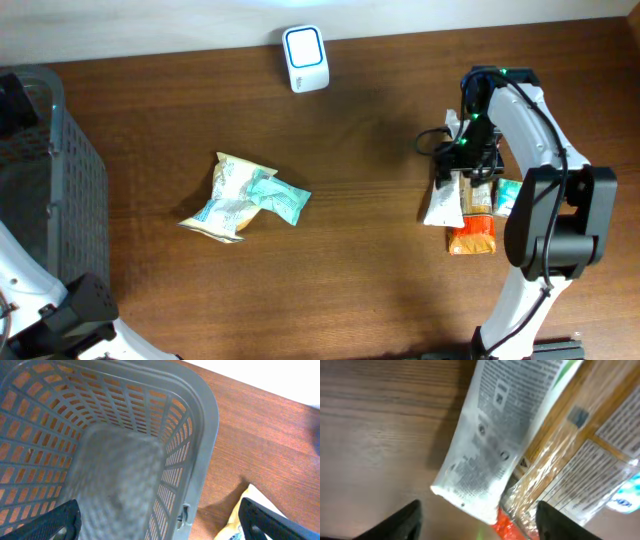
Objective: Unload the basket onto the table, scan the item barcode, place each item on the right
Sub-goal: 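Set the tube down beside the pasta pack at right, then reach the right gripper to the light-blue pouch and grasp it, then carry the blue pouch to the scanner and hold it there, then place the blue pouch with the other items at right, then reach the right gripper to the clear snack bag and grasp it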
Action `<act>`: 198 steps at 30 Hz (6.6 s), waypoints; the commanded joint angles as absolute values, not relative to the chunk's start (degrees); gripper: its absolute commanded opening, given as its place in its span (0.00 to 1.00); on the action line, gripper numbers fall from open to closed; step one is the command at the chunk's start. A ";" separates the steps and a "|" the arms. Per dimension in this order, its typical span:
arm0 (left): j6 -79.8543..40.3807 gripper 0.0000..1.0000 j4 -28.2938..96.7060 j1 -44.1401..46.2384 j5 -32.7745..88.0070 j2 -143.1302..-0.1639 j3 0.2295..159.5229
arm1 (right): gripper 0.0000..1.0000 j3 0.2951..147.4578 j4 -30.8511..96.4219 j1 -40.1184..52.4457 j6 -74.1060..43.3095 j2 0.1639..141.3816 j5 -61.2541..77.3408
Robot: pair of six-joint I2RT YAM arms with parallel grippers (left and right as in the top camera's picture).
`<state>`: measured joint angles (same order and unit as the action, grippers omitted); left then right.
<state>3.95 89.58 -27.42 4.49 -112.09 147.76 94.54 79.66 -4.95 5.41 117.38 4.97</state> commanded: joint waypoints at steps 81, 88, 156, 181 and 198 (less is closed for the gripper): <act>4.82 0.99 89.49 -27.55 5.10 -112.16 148.11 | 0.04 113.89 68.62 7.09 11.75 96.55 44.25; 4.82 0.99 89.49 -27.55 5.10 -112.16 148.11 | 0.04 113.80 32.60 24.64 26.20 110.45 -17.65; 4.82 0.99 89.49 -27.55 5.10 -112.16 148.11 | 0.59 113.78 65.17 31.46 -12.67 126.39 23.53; 4.82 0.99 89.49 -27.55 5.10 -112.16 148.11 | 0.66 116.95 69.76 29.06 2.28 135.41 18.98; 4.82 0.99 89.49 -27.55 5.10 -112.16 148.11 | 0.91 119.57 71.61 22.02 48.01 139.35 21.47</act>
<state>3.95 89.56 -27.40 4.51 -112.09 147.76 122.23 71.11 22.37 47.11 138.82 20.08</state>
